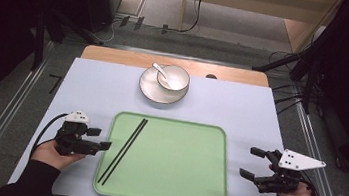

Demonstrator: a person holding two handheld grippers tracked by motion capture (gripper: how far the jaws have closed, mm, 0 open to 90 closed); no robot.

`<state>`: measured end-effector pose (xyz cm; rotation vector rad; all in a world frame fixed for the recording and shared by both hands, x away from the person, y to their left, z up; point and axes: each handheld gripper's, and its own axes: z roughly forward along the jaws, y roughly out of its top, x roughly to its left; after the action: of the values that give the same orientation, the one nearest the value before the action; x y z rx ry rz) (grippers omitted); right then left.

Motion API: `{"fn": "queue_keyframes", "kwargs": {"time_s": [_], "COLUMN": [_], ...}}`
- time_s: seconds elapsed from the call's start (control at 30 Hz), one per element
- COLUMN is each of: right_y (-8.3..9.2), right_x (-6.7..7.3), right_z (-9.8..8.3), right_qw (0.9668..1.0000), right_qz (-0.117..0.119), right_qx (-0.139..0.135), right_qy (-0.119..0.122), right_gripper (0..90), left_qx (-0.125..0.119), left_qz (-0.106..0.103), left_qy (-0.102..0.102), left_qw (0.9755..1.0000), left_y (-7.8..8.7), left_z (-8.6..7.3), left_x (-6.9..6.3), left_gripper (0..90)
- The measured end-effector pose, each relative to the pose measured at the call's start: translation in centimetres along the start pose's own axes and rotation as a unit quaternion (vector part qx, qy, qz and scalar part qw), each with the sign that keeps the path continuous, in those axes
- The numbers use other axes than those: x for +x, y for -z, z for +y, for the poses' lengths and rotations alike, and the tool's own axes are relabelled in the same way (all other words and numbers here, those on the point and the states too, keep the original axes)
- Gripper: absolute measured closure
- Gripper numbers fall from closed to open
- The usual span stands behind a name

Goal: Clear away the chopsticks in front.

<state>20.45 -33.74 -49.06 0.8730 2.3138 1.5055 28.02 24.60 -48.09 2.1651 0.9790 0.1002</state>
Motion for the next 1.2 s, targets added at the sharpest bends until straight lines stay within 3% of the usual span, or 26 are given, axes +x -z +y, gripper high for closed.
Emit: {"fn": "queue_keyframes", "kwargs": {"time_s": [0.3,0.43,0.7,0.77,0.93,1.2], "right_y": [0.0,0.1,0.2,0.3,0.3,0.3], "right_x": [0.0,0.0,0.0,0.0,0.0,0.0], "right_z": [0.0,0.0,0.0,0.0,-0.1,-0.1], "right_qw": [1.0000,1.0000,1.0000,1.0000,1.0000,1.0000], "right_qz": [0.000,0.000,-0.001,-0.002,-0.002,-0.002], "right_qx": [0.001,-0.001,-0.007,-0.008,-0.008,-0.008], "right_qy": [-0.002,-0.002,-0.003,-0.004,-0.004,-0.004], "right_gripper": [17.6,17.6,17.6,17.6,17.6,17.6], "left_qx": [-0.042,-0.057,-0.097,-0.103,-0.116,-0.122], "left_qz": [0.000,0.009,0.006,0.006,0.000,0.000], "left_qy": [-0.010,-0.027,-0.025,-0.023,-0.042,-0.043], "left_qw": [0.9991,0.9980,0.9950,0.9944,0.9923,0.9916], "left_y": [2.3,3.4,4.8,5.1,5.5,5.7], "left_z": [-1.2,-1.8,-2.5,-2.5,-2.7,-2.8], "left_x": [1.4,1.8,2.4,2.5,2.3,2.6], "left_gripper": [28.1,27.3,26.2,26.1,24.4,24.4]}}
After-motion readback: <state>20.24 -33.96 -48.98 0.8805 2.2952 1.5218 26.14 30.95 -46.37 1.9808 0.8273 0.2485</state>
